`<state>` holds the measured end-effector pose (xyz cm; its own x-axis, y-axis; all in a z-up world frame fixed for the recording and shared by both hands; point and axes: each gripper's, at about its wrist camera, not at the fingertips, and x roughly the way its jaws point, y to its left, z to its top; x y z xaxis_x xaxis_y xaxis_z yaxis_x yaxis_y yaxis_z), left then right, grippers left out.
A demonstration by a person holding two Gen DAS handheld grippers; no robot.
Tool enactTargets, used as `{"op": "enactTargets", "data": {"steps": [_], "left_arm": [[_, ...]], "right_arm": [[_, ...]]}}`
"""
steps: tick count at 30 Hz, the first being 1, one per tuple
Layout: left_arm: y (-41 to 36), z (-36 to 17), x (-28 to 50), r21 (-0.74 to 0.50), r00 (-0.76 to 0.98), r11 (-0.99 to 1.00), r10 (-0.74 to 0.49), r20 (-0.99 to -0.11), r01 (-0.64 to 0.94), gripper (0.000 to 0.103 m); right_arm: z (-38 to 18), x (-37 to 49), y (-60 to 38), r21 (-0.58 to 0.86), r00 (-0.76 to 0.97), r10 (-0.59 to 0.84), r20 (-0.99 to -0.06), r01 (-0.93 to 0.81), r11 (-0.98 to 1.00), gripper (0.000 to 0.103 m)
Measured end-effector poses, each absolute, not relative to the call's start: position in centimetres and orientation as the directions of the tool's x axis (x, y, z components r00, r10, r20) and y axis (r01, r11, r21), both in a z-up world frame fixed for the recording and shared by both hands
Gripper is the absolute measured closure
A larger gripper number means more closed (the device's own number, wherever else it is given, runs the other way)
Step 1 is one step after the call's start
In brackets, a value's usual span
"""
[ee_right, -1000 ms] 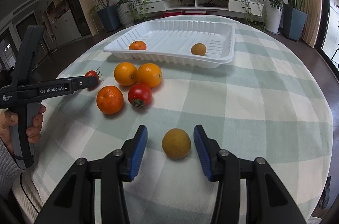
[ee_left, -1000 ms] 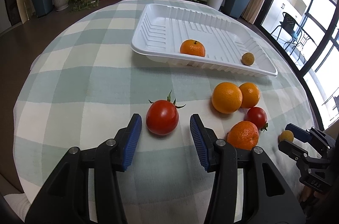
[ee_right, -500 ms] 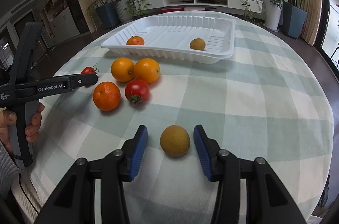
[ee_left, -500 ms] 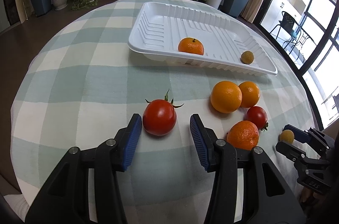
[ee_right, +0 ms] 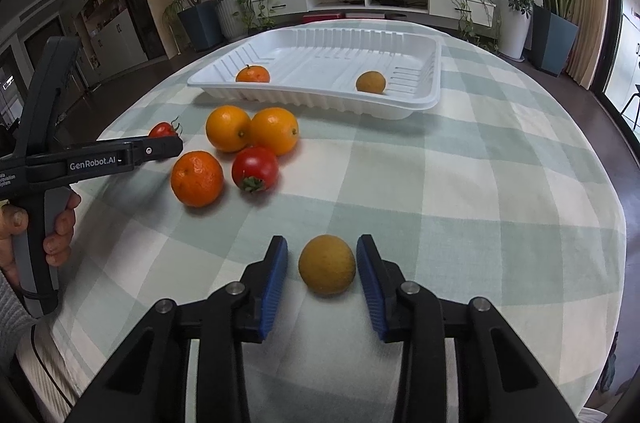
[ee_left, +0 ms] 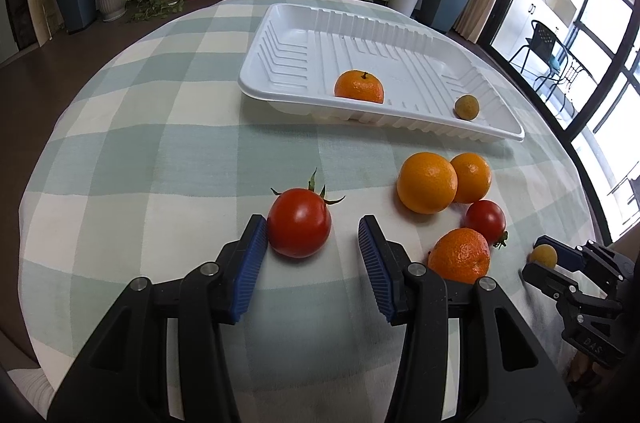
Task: Organize fruits
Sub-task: 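Close the left tool on the red tomato while the right tool grasps the brown fruit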
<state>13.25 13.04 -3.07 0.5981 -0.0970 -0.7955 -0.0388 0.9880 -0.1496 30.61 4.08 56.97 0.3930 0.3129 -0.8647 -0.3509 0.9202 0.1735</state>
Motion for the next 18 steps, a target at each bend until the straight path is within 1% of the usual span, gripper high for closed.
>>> {"op": "enactTargets", "data": {"steps": [3,18], "left_arm": [[12.91,-3.17,13.35,-0.145,0.600,0.989,-0.095,-0.794,-0.035,0.058],[12.97,-3.22,13.35,-0.156,0.603,0.987,-0.105,-0.791,-0.033,0.058]], "right_arm": [[57.01,30.62,4.00,0.167,0.394,0.306,-0.867,-0.350,0.922,0.073],[57.06,30.63,3.96,0.165,0.394,0.305,-0.867,-0.352,0.922,0.073]]}}
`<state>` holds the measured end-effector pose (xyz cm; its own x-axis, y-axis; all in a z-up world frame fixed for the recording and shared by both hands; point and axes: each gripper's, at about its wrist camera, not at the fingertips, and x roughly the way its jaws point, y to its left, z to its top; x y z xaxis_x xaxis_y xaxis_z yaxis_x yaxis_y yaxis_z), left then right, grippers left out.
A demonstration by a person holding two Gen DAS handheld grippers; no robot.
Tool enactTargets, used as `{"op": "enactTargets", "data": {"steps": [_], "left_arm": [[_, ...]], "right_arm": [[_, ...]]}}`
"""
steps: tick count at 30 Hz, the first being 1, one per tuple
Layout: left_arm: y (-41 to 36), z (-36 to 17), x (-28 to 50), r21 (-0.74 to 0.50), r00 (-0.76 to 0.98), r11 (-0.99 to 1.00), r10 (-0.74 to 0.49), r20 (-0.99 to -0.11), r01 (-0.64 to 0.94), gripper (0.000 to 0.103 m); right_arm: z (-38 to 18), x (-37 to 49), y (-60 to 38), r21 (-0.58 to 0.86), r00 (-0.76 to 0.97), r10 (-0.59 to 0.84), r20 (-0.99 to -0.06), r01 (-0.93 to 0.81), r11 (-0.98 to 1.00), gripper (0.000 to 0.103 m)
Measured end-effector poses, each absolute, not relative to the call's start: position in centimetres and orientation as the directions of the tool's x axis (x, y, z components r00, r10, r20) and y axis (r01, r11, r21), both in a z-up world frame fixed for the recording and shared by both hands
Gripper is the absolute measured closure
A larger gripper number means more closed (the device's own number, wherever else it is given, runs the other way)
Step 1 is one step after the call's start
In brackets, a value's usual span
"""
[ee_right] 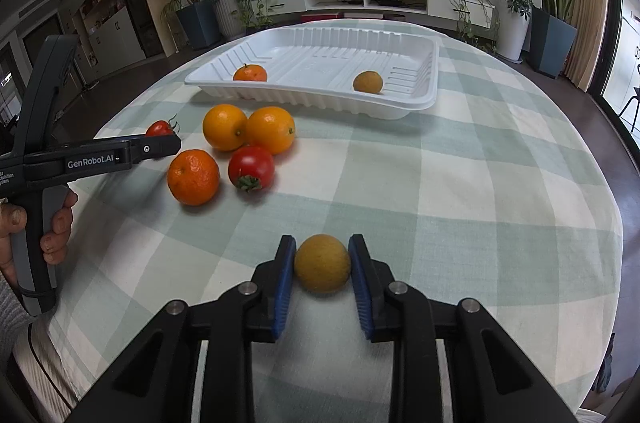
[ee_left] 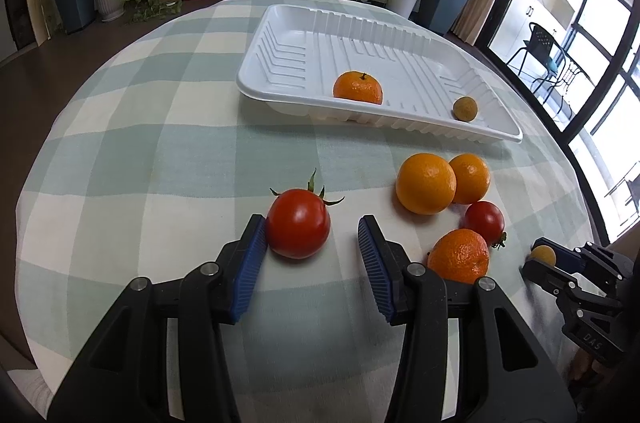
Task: Organize fruits
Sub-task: 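Close the left tool on the red tomato while the right tool grasps the brown fruit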
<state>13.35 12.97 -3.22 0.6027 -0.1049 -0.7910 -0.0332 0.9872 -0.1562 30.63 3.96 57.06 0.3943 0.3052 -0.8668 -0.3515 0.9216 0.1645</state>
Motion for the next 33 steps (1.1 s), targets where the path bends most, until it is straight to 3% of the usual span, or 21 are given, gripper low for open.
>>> {"op": "enactTargets", "data": {"steps": [5,33], "left_arm": [[13.4,-3.2,13.4,-0.158,0.603,0.986,-0.099,-0.792,-0.046,0.073],[13.8,-2.4,12.8,-0.219,0.616,0.975,-0.153,-0.772,-0.032,0.073]], "right_arm": [[57.1,30.6,3.9,0.165,0.394,0.306,-0.867,-0.351,0.922,0.073],[57.6,31.1,2.8,0.263,0.386,0.376,-0.842,-0.315,0.912,0.073]]}}
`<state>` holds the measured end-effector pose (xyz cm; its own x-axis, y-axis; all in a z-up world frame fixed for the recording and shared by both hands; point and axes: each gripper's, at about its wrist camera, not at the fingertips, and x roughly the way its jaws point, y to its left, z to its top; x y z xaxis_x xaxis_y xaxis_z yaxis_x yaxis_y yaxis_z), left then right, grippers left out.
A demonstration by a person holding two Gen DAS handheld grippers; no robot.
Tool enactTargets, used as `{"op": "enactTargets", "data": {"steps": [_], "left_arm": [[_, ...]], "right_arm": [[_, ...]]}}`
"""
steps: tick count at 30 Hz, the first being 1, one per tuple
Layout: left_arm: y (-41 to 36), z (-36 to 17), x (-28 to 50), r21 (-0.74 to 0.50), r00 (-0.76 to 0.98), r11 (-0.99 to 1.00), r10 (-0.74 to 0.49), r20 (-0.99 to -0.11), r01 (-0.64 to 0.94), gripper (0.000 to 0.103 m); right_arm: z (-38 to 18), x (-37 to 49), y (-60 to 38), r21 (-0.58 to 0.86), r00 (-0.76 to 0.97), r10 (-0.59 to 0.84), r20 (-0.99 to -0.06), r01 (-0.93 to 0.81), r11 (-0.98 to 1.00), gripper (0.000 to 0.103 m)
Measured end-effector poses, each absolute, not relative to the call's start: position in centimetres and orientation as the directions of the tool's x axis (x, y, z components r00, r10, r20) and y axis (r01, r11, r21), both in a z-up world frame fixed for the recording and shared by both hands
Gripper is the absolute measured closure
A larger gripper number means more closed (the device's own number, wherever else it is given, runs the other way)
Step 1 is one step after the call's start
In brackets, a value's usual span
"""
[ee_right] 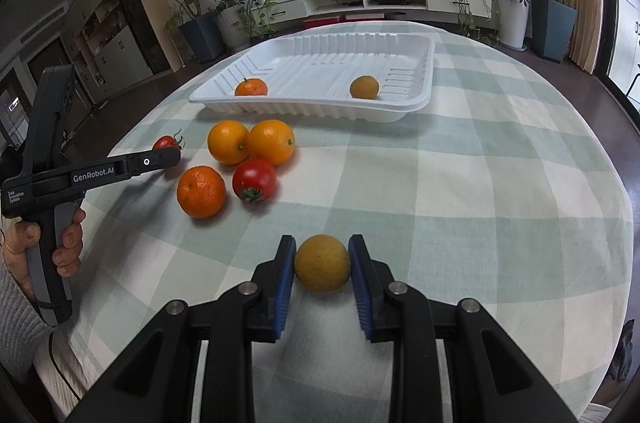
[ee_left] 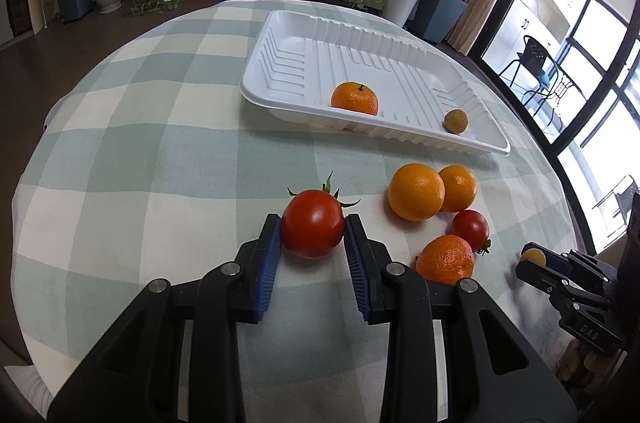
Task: Organize fruits
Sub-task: 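Close the left tool on the red tomato while the right tool grasps the brown fruit, then carry the tomato with the left tool while the right tool carries the brown fruit to the tray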
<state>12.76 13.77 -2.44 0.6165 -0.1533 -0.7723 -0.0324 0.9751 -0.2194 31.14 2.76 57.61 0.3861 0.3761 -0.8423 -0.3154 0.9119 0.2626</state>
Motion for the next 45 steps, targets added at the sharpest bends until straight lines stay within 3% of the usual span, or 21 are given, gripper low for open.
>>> {"op": "enactTargets", "data": {"steps": [18,45], "left_arm": [[13.3,-0.8,13.7,-0.226,0.633,0.974,-0.169,-0.756,-0.011,0.073],[14.4,1.6,19.3,-0.205,0.649,0.979,-0.155,-0.744,-0.001,0.073]], "right_arm": [[59.0,34.0,1.7,0.333,0.413,0.432,-0.802,-0.291,0.897,0.073],[59.1,42.5,2.7,0.281,0.462,0.397,-0.793,-0.301,0.911,0.073]]}}
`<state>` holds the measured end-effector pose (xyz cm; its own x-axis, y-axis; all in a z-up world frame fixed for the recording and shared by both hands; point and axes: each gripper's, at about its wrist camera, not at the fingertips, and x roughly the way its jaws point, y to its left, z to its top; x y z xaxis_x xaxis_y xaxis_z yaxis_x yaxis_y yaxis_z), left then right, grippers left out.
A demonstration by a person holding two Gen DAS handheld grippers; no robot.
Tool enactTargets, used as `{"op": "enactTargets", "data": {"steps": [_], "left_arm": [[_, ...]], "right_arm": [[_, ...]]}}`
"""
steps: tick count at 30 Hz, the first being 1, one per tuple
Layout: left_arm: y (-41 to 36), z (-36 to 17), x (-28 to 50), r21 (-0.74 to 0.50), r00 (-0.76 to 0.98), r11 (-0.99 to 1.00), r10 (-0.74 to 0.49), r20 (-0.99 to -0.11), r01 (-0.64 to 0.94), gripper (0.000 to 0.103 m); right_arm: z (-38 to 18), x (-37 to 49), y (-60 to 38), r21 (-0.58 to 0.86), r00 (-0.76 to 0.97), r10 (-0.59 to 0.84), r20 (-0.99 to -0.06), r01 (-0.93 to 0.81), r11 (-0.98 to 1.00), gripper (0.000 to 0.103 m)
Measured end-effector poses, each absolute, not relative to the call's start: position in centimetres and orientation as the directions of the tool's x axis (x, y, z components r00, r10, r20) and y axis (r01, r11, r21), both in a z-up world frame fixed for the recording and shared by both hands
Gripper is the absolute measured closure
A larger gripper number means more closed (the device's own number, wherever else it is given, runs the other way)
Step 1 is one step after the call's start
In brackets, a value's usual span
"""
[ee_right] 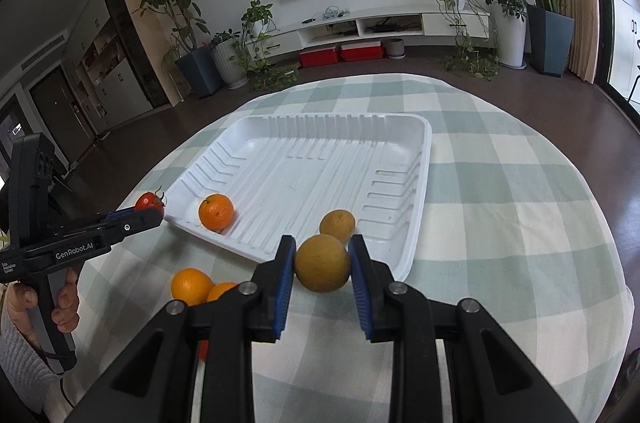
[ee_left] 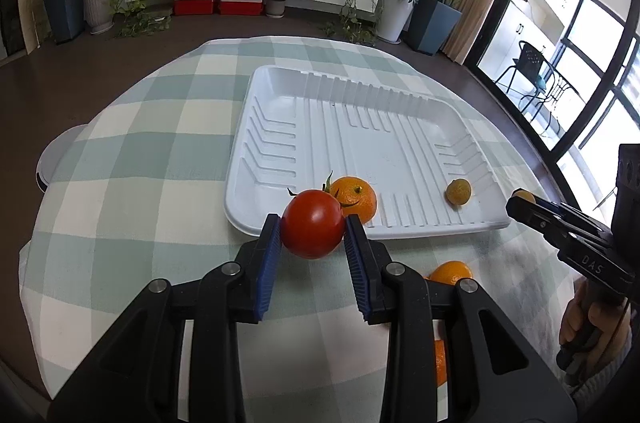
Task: Organize fruits
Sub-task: 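Carry the tomato with the left tool while the right tool carries the brown fruit to the tray, then lower and release the tomato with the left tool while the right tool releases the brown fruit in the tray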
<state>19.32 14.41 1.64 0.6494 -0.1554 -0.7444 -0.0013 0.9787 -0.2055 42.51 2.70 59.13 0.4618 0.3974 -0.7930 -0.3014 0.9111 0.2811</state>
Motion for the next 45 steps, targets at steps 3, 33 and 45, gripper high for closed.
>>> {"op": "enactTargets", "data": {"steps": [3,33,45], "left_arm": [[14.4,1.7,20.2,-0.198,0.648,0.980,-0.152,-0.746,0.002,0.073],[15.1,-0.7,24.4,-0.183,0.614,0.983,-0.136,-0.778,-0.015,0.073],[14.8,-1.2,24.8,-0.159,0.611,0.987,-0.115,-0.783,-0.017,0.073]], "right_arm": [[58.9,43.2,2.8,0.272,0.464,0.389,-0.796,-0.301,0.914,0.073],[56.7,45.5,3.4,0.195,0.448,0.323,-0.833,-0.309,0.931,0.073],[56.5,45.4,3.4,0.175,0.458,0.308,-0.834,-0.310,0.934,0.071]]}}
